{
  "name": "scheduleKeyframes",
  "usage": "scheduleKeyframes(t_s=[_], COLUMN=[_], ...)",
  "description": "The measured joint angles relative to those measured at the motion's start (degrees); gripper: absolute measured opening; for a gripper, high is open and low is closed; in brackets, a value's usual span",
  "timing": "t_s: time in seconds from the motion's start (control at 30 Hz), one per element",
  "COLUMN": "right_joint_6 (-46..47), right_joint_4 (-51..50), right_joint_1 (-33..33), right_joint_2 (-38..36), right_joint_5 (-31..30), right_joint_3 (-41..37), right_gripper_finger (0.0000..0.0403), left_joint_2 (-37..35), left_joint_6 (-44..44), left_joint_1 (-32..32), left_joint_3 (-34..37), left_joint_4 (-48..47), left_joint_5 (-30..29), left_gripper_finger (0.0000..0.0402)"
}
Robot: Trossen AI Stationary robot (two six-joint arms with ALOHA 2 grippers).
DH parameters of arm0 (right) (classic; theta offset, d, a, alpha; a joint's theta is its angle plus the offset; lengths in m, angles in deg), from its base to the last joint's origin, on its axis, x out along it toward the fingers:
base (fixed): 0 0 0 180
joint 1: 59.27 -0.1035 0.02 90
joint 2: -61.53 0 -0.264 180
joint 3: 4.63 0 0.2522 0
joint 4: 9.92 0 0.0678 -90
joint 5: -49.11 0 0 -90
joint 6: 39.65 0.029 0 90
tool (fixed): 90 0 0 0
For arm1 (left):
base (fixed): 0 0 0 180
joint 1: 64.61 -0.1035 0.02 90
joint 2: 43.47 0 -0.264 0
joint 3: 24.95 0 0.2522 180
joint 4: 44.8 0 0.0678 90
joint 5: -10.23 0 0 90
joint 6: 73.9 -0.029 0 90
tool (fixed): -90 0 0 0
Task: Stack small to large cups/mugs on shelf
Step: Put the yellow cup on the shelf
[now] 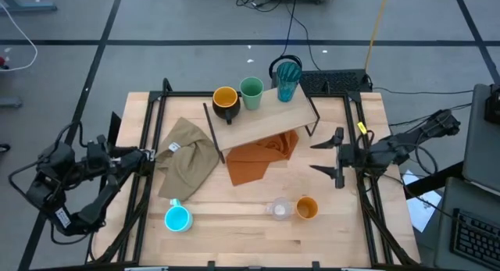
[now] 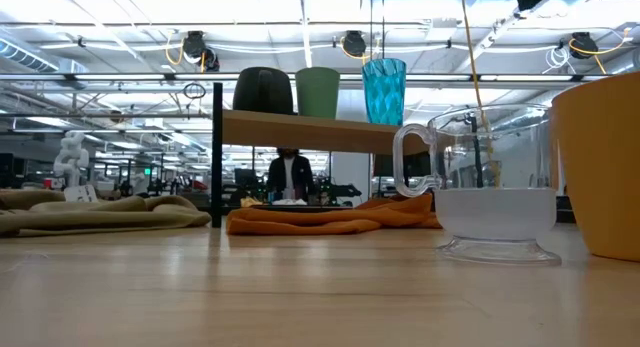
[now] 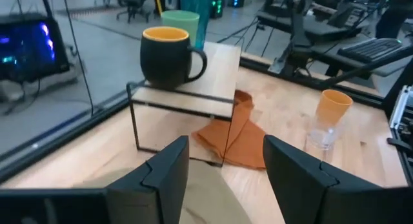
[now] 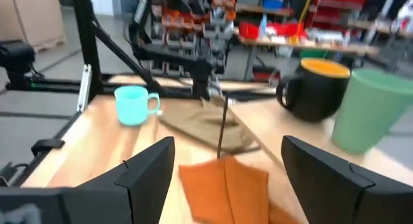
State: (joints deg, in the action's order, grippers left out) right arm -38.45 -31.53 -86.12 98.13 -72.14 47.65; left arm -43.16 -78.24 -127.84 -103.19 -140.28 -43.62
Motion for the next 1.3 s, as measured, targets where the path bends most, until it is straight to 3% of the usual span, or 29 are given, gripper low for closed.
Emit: scheduleKeyframes(t_s=[0.23,0.53,0.83,1.03,1.3], right_joint_6=[8.5,13.5,24.1,29.7,35.1], right_joint_4=[-20.1,-34.6,-41.4,-40.0,-37.5], right_joint_1=[4.4,10.8,13.1,12.9,12.9], right_joint_2=[7.8,18.1,21.5,23.0,24.0], right_joint_5=[6.2,20.2,31.5,39.8,45.0], right_joint_3=[11.7,21.2,21.3,18.5,15.6], right_gripper_finger=[0.0274,0.0274,0.0274,0.0274,0.0274], left_joint_2=[0.0,0.0,0.0,0.0,0.0], left_joint_6=[2.3,4.2,4.2,4.2,4.3], left_joint_1=[-0.2,-0.2,-0.2,-0.2,-0.2], left_joint_3=[0.6,0.6,0.6,0.6,0.6], left_joint_4=[0.8,0.8,0.9,0.9,1.0], left_joint_5=[-1.0,-2.7,-3.2,-3.2,-3.2], left_gripper_finger=[0.02,0.02,0.02,0.02,0.02])
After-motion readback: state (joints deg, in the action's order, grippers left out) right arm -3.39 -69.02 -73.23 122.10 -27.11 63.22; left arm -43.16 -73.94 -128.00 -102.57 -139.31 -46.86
